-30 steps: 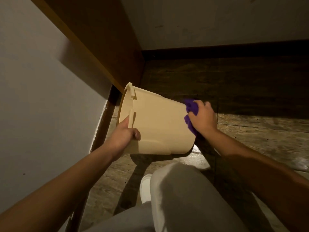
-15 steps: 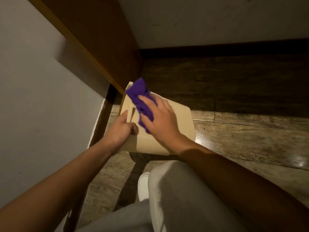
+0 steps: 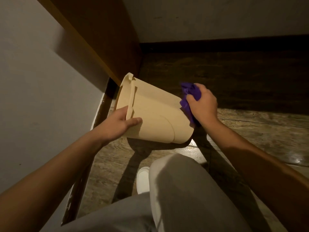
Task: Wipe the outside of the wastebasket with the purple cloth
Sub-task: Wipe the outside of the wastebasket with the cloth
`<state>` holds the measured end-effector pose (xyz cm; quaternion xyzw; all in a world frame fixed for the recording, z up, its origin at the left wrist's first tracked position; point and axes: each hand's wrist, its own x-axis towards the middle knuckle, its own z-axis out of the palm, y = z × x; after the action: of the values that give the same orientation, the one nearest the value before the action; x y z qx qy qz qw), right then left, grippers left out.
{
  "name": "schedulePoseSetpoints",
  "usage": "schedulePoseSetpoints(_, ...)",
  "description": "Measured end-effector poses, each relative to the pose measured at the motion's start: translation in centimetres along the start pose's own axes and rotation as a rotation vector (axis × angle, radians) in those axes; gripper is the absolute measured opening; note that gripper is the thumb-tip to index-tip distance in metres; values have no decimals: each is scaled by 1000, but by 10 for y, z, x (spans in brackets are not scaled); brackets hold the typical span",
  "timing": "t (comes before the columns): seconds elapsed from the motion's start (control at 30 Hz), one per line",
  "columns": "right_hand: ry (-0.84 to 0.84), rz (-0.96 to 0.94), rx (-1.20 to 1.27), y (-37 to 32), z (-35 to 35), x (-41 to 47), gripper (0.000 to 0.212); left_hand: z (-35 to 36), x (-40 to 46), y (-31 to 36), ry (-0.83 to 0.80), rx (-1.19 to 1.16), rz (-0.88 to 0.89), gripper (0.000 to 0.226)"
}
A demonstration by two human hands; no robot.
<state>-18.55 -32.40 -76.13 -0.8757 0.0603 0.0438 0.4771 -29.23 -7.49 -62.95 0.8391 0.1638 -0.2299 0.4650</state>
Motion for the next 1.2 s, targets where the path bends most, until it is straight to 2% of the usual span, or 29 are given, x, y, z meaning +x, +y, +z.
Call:
schedulePoseSetpoints(0.13, -84, -314, 197, -70, 2, -23, 52, 4, 1, 11, -1, -27, 12, 32)
schedulePoseSetpoints(0.2, -102, -472, 140, -95, 13, -36, 54, 1, 3, 17, -25, -70, 38, 45)
schedulePoseSetpoints(0.27, -94, -543, 48, -97, 26, -45, 55, -2, 3, 17, -11, -97, 48, 51)
schedulePoseSetpoints(0.4, -17, -433, -99, -50, 31, -46, 52, -10, -2, 6, 88, -208, -1, 55)
schedulePoseSetpoints(0.53, 26, -326, -271, -1, 23, -44, 54, -12, -1, 0, 121, -306, -27, 60)
schedulePoseSetpoints(0.63, 7, -258, -344, 9, 13, -38, 57, -9, 3, 8, 136, -320, -12, 54)
schedulePoseSetpoints(0.7, -5, -211, -280, 1, 5, -31, 58, -7, 4, 16, 151, -284, 11, 45)
schedulePoseSetpoints(0.8, 28, -298, 12, -33, -5, -31, 60, -5, 9, 23, 246, -221, 34, 41)
schedulePoseSetpoints(0.87, 23, -422, 91, -62, -1, -39, 59, -2, 15, 26, 306, -201, 31, 43)
schedulePoseSetpoints(0.93, -27, -524, 28, -80, 11, -47, 60, 2, 19, 30, 337, -215, 27, 33)
schedulePoseSetpoints(1.03, -139, -555, -59, -75, 27, -56, 61, 1, 23, 28, 412, -310, -35, 20)
schedulePoseSetpoints(1.2, -28, -563, -205, -15, 27, -63, 59, -19, 22, 8, 558, -548, -293, 22)
